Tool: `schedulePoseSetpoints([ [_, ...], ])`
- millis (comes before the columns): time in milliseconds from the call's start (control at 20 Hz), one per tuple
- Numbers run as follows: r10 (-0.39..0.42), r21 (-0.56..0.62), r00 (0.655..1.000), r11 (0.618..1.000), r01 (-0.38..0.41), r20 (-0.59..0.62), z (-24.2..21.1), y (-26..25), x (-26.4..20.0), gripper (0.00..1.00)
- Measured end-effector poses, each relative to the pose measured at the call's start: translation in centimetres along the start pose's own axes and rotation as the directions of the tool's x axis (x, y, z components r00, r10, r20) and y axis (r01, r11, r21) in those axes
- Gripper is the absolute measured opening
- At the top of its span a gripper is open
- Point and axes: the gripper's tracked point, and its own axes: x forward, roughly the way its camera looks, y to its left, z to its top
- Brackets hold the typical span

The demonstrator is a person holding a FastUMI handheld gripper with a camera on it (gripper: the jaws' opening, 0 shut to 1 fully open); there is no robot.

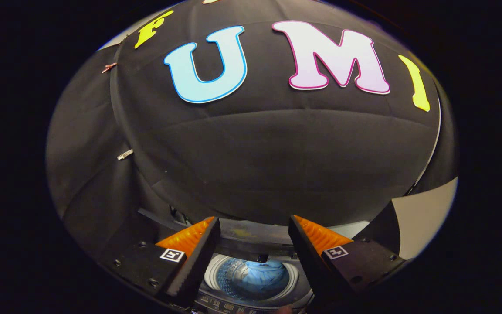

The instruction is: Put the clothes into the washing machine and then close the washing machine lid.

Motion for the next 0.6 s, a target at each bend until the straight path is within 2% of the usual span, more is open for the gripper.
schedulePoseSetpoints([
  [300, -0.002, 0.028, 0.991, 1.000, 0.005, -0.133, -6.5, 0.3, -1.2, 0.99],
  [450, -0.018, 0.042, 0.988, 0.999, 0.025, -0.156, -9.7, 0.7, -1.4, 0.99],
  [600, 0.007, 0.118, 0.990, 0.993, 0.010, -0.140, -11.7, 2.2, -1.3, 0.99],
])
